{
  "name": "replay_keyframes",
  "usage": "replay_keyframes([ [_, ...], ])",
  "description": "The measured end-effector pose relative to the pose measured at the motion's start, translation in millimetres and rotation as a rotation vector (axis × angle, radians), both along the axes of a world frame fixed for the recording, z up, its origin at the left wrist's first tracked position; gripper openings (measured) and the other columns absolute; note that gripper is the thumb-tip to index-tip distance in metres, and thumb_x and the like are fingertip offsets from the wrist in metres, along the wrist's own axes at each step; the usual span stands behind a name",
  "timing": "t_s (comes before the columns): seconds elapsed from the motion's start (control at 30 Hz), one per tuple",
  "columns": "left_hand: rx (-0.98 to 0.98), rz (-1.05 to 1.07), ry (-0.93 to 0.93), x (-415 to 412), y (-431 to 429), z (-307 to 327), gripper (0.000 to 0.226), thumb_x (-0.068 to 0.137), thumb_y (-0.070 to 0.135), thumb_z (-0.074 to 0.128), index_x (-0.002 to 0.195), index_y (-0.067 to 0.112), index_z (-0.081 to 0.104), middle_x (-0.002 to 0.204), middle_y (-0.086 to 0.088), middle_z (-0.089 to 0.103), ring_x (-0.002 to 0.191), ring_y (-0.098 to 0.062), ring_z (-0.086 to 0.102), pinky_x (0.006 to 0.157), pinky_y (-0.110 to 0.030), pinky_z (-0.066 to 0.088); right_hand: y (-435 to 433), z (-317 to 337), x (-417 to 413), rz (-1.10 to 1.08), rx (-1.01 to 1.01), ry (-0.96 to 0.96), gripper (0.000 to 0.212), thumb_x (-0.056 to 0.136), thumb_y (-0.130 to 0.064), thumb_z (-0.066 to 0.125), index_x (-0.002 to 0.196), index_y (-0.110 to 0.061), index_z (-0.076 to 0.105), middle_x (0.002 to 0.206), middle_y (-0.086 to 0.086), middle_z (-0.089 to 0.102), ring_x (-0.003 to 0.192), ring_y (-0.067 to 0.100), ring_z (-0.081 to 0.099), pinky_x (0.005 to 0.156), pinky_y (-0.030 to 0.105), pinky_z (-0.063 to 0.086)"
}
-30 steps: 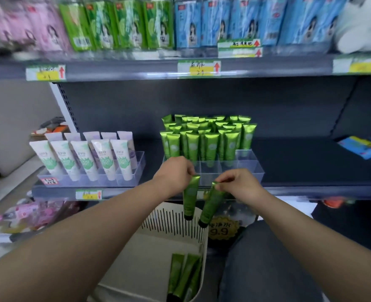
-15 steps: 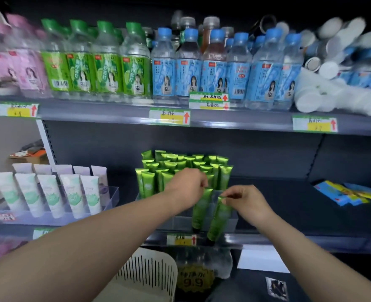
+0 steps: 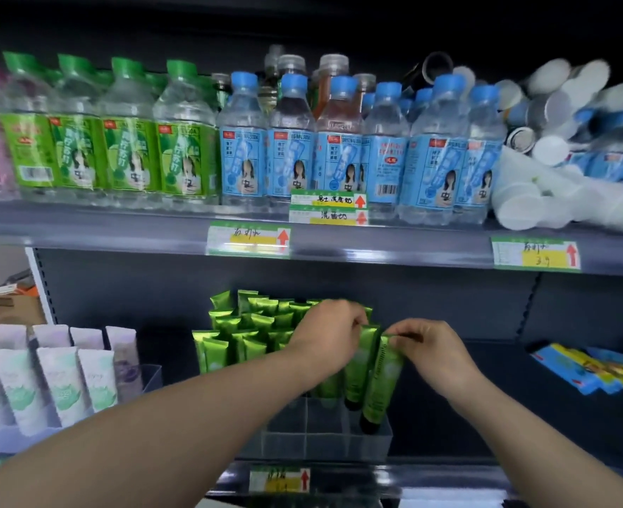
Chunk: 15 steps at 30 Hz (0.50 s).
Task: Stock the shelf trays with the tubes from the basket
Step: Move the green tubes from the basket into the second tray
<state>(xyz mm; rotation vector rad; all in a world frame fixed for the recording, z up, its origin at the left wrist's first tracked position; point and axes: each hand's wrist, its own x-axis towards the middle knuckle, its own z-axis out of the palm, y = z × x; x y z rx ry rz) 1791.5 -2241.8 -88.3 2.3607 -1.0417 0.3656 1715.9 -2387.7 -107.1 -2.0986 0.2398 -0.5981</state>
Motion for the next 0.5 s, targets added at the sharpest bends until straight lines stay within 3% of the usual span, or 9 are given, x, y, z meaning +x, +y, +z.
replay_keyframes([
  [0.33,-0.013,-0.042,-0.079,38,-30,-11,0.026,0.089,0.015,0.051,0.106,0.022,0.069,0.112,0.001,0.068,0.103,-0.018,0.061,0.09,-0.028,0.046,-26,-8,34,-0.035,0.004,-0.032,0.029,0.086,0.001,0.059,0.071,-0.021,0.07,0.071,-0.01,0.069,0.062,-0.009,0.059,0.058,0.003,0.041],
  [0.5,0.007,-0.054,-0.067,54,-40,-20,0.026,0.089,0.015,0.051,0.105,0.022,0.069,0.111,0.002,0.069,0.103,-0.016,0.062,0.09,-0.026,0.045,-32,-16,53,-0.039,0.021,-0.046,0.034,0.086,-0.002,0.06,0.067,-0.028,0.069,0.076,-0.007,0.071,0.072,0.001,0.064,0.067,0.015,0.047],
])
